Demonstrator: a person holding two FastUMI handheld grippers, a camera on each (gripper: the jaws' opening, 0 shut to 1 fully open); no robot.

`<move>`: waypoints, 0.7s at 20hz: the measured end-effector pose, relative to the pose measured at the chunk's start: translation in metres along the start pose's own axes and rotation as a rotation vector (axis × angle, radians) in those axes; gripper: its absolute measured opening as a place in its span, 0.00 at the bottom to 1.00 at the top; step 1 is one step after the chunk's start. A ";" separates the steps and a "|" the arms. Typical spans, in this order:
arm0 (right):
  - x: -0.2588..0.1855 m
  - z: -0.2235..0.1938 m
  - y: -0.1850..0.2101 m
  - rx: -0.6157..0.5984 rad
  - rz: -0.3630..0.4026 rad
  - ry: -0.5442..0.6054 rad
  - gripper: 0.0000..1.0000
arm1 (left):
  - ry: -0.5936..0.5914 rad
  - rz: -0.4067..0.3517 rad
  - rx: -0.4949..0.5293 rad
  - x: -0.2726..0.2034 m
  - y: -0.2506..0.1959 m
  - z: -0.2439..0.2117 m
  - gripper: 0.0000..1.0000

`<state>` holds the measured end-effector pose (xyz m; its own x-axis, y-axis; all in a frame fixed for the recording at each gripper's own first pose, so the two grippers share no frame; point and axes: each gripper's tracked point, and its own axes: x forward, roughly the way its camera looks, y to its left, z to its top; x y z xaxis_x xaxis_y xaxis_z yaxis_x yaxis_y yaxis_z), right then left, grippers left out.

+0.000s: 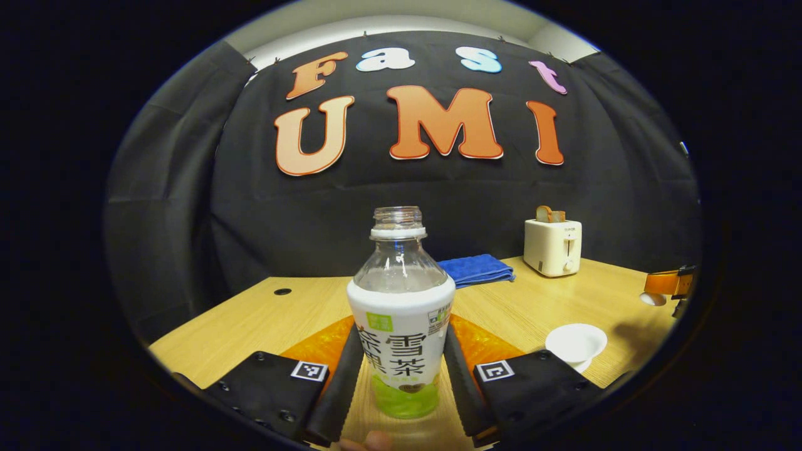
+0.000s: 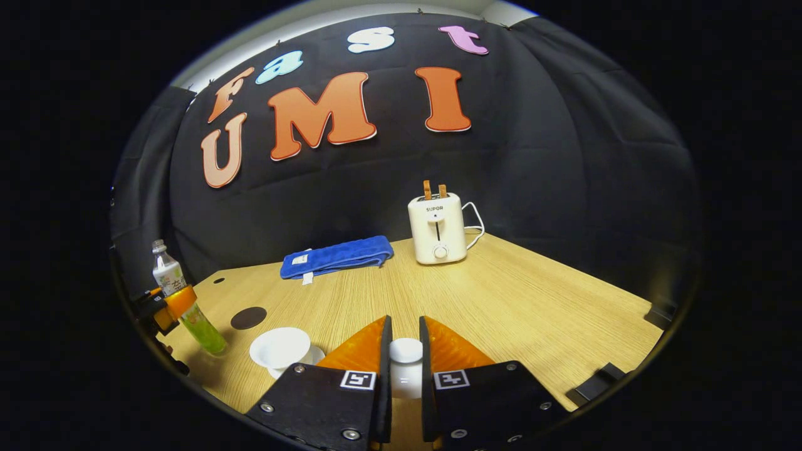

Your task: Open the teacup lid with one hand, grasp the water bottle and pour water into the teacup with the other hand; after pouring, place the water bottle on the coaster and then close the teacup lid.

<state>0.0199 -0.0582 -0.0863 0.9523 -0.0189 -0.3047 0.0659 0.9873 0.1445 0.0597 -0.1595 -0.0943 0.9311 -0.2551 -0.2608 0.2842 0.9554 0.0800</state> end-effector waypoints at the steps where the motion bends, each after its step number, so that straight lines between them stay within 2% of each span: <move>1: -0.001 0.000 -0.001 0.004 0.002 -0.001 0.19 | -0.012 -0.002 0.030 -0.001 -0.001 0.007 0.70; 4: -0.004 0.002 -0.002 0.014 0.006 -0.007 0.19 | -0.019 -0.007 0.131 -0.002 -0.004 0.016 0.72; 7: -0.009 0.006 -0.008 0.027 0.004 -0.022 0.19 | 0.001 -0.025 0.307 -0.003 -0.011 0.017 0.70; 12: -0.012 0.007 -0.020 0.049 -0.004 -0.031 0.19 | 0.032 -0.130 0.568 -0.001 -0.050 0.008 0.70; 14: -0.013 0.007 -0.027 0.061 -0.006 -0.036 0.19 | 0.032 -0.151 0.687 -0.002 -0.059 0.008 0.70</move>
<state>0.0078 -0.0857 -0.0791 0.9619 -0.0319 -0.2716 0.0890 0.9756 0.2006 0.0429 -0.2161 -0.0911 0.8657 -0.3631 -0.3444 0.5000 0.5972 0.6271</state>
